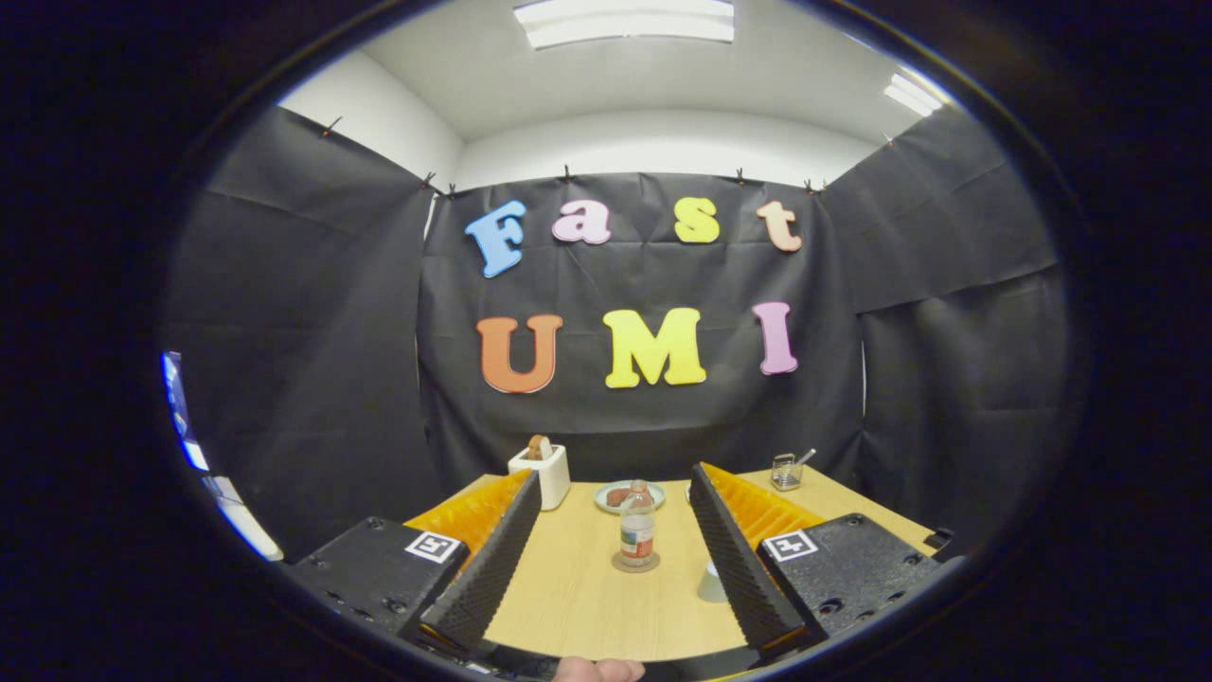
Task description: Take the bottle from table, then pour the juice into the cup, finally place the bottle on the coaster
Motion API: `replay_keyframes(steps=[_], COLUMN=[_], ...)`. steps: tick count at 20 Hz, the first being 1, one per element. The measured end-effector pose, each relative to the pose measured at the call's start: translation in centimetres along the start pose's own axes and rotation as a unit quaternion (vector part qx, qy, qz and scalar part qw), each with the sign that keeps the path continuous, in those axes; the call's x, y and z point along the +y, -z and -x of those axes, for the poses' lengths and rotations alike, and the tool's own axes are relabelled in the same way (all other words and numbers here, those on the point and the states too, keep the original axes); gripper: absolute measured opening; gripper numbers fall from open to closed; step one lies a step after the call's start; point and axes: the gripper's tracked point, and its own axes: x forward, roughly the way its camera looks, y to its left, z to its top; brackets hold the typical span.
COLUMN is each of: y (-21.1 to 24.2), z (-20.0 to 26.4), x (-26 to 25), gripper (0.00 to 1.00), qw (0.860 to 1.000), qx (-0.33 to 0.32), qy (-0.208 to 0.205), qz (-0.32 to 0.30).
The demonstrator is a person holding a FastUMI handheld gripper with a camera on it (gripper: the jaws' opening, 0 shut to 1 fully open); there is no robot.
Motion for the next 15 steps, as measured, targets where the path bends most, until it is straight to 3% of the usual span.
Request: replay_keyframes(steps=[15], y=[0.6], z=[0.8], x=[0.7], gripper=[1.0], qw=[1.0], qx=[0.005], qy=[-0.007], qz=[0.006])
